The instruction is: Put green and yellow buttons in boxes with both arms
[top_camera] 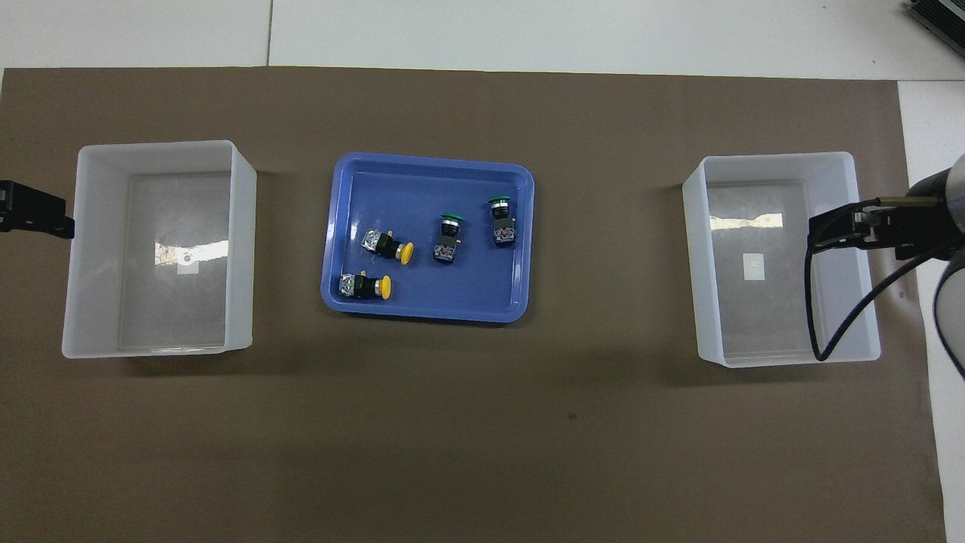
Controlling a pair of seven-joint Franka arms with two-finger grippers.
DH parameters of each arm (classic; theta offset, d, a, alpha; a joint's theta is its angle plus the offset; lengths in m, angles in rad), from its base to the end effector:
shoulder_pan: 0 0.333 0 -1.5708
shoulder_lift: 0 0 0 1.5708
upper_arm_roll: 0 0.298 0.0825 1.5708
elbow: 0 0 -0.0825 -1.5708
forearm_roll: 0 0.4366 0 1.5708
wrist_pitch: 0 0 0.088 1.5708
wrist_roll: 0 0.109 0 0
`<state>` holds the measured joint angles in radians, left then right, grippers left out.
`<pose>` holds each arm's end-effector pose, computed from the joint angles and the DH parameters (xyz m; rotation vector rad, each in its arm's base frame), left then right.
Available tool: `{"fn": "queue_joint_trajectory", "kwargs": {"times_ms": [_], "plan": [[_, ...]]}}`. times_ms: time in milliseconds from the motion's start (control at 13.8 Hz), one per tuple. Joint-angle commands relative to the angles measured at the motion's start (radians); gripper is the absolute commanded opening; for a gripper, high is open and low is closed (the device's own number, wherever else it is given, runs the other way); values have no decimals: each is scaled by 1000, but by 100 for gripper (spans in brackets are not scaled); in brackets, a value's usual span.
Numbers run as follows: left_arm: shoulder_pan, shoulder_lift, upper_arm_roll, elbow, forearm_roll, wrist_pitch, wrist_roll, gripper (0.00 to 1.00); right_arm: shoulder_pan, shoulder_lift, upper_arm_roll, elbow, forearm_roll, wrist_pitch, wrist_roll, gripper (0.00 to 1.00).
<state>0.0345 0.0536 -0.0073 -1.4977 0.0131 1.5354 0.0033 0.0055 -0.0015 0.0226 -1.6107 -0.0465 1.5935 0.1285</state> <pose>0.6192 0.0184 0.6068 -3.1288 -0.0380 0.0252 0.6077 0.0121 0.5865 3.0902 -0.1531 -0.0186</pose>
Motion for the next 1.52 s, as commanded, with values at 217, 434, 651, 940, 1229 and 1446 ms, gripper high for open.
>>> {"fn": "queue_joint_trajectory", "kwargs": {"times_ms": [217,434,651,940,1229,1446], "plan": [[-2,-32,1,-38,13,3,14,100,-12,-15,5,-11,23,-4,-29,100],[1,-32,1,-38,13,8,14,100,-12,-15,5,-11,23,-4,-29,100],[4,-31,1,-36,11,21,-3,100,-12,-15,5,-11,25,-4,-29,100],[33,-32,3,-47,-4,64,-66,100,-12,-15,5,-11,23,-4,-29,100],[56,-43,4,-102,-30,165,-63,100,-12,-14,5,-11,23,-4,-29,100],[58,-40,4,-147,-85,257,-80,100,-12,-15,5,-11,25,-4,-29,100]]}}
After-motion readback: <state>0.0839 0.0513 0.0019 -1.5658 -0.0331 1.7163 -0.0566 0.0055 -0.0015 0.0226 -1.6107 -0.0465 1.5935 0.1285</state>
